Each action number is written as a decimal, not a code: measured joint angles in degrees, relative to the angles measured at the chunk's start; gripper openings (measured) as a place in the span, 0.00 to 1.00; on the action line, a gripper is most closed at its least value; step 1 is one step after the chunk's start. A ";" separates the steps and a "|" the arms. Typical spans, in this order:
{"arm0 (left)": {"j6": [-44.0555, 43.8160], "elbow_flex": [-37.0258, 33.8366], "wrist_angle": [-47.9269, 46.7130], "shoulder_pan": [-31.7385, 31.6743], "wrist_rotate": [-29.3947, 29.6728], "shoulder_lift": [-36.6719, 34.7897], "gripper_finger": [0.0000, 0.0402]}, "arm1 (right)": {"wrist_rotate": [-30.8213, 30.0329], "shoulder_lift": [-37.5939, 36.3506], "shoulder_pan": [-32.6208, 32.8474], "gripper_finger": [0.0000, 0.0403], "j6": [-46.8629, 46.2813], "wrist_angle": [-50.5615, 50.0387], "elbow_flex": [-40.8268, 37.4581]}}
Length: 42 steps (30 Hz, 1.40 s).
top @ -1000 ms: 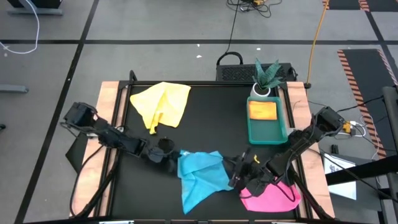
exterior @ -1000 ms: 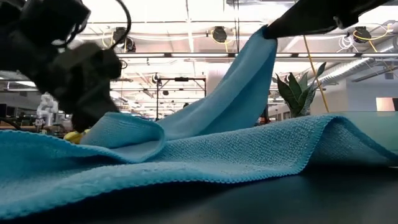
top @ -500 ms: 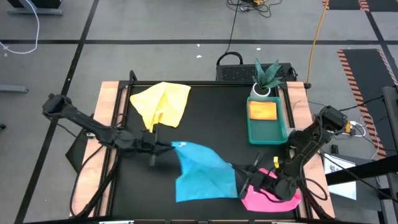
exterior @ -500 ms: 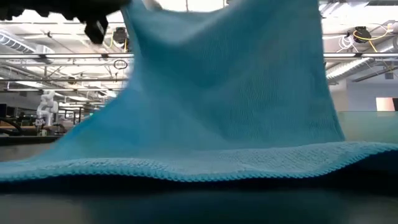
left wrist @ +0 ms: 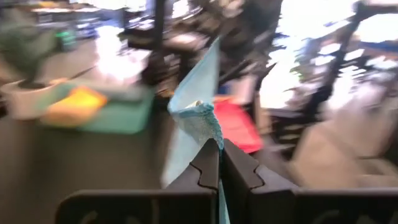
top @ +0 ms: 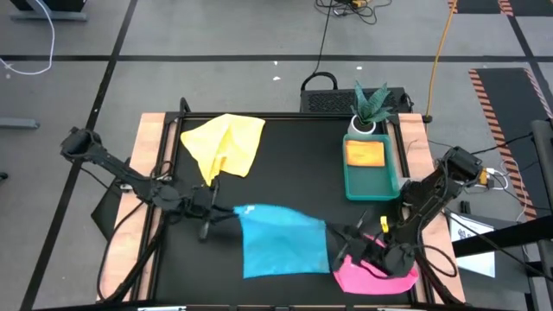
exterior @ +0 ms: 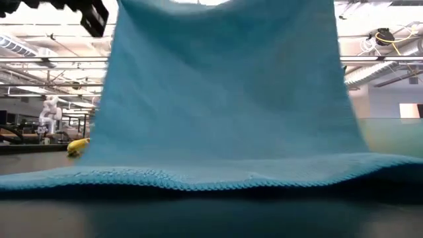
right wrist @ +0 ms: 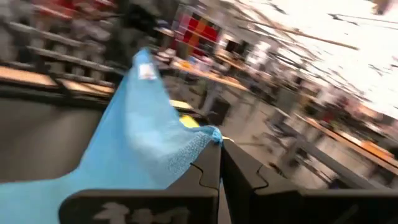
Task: Fold microfiber towels
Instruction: Fold the blue microfiber cloth
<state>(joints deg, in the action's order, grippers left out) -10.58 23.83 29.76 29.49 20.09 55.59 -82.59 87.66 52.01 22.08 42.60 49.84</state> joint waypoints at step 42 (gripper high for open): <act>16.06 0.09 3.56 -42.62 13.71 25.99 0.10 | 24.58 0.46 -57.93 0.04 -30.93 -40.34 -3.42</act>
<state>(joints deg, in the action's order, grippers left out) 5.48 23.92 33.32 -13.13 33.80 81.58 -58.01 88.12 -5.92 -8.85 2.25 46.42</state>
